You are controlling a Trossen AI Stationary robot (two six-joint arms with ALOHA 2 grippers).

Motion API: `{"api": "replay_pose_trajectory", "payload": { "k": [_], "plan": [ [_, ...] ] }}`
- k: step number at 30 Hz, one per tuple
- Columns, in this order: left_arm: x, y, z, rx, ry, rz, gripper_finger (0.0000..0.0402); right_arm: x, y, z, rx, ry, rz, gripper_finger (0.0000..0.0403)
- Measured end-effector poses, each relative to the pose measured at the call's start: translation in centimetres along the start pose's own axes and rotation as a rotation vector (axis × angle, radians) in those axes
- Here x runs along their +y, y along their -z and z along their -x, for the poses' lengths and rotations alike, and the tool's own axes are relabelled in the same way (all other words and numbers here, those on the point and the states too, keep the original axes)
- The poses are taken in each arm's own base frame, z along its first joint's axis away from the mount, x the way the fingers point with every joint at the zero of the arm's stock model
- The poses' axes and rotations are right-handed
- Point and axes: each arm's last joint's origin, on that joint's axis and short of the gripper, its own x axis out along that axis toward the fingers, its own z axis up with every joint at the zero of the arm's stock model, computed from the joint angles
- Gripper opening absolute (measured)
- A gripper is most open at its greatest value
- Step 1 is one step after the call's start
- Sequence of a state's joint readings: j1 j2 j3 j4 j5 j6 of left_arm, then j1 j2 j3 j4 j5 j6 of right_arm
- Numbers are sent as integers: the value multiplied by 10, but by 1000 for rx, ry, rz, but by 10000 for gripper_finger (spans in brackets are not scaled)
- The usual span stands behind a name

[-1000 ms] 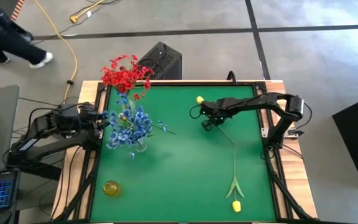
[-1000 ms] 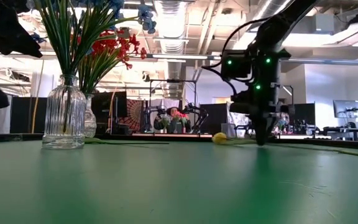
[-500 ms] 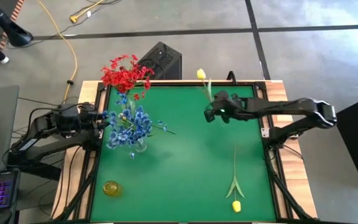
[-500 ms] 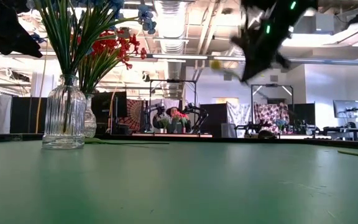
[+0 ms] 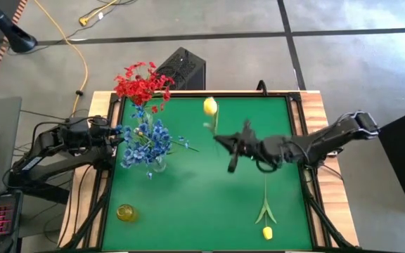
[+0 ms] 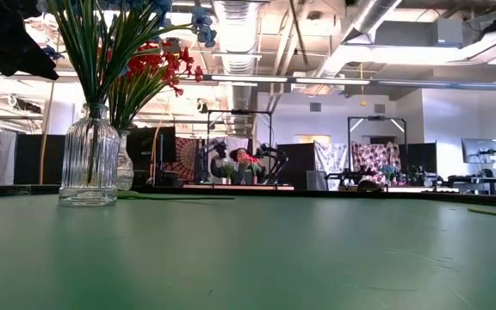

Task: Sort flowers into vase by color
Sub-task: Put the top right yellow flower into the yellow vase

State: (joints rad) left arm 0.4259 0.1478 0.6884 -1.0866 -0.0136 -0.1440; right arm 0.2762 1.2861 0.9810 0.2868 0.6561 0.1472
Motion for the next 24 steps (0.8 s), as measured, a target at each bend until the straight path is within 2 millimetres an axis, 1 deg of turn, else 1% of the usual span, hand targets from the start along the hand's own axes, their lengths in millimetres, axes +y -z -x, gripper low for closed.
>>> {"api": "replay_pose_trajectory", "payload": {
  "k": [3,5,9,12,20,24],
  "plan": [
    [0,0,0,0,0,0,158,24,4,-2,-99,-90,19,15],
    [0,0,0,0,0,0,158,38,10,-4,-147,-162,33,15],
    [0,0,0,0,0,0,158,63,22,-17,-211,-263,48,15],
    [0,0,0,0,0,0,158,79,33,-33,-230,-330,61,15],
    [0,0,0,1,6,-4,158,128,61,-88,-269,-479,99,16],
    [-4,0,0,13,138,-53,158,150,73,-109,-284,-538,103,16]
  ]
}}
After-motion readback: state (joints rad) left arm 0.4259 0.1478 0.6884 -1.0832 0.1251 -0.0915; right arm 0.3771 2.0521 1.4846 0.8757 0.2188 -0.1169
